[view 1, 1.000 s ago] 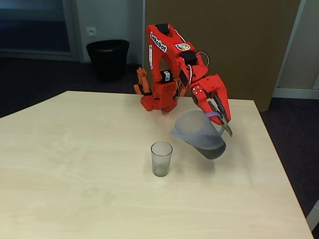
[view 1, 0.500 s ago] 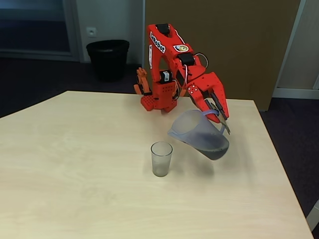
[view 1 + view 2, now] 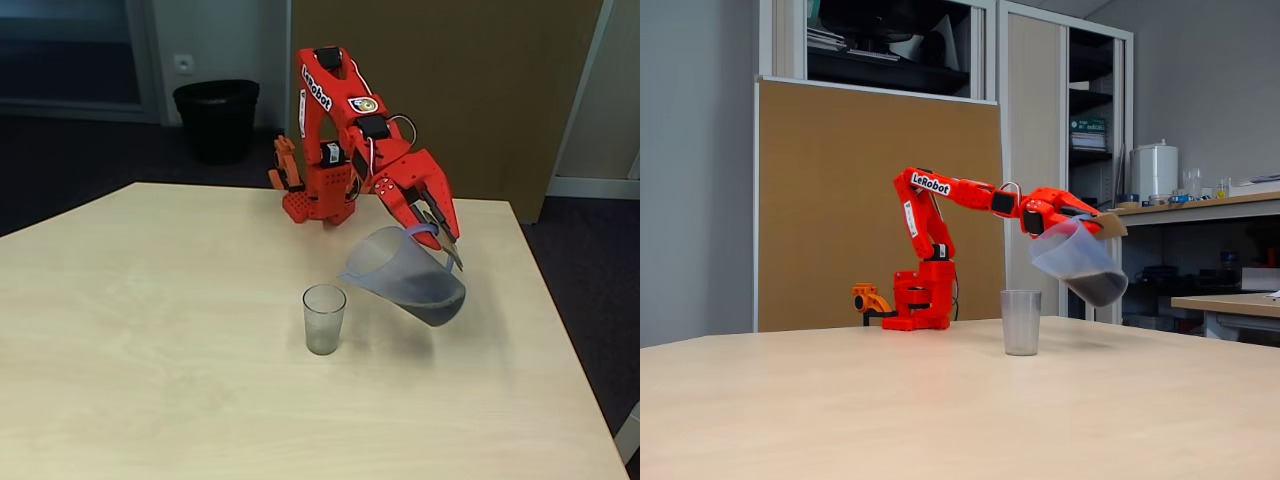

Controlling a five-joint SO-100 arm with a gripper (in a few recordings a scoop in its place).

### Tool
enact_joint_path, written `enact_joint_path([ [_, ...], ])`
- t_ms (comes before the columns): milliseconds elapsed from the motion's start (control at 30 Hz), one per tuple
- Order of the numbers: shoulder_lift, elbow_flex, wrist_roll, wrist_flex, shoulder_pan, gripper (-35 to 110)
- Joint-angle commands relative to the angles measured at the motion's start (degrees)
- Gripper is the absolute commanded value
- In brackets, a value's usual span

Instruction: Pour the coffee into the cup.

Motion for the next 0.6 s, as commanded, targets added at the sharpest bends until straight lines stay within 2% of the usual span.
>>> enact_joint_path([
  [0, 0.79, 0.53, 2.11, -3.16, 0.00, 0],
  [567, 2.55, 3.87, 9.14, -9.14, 0.44, 0],
])
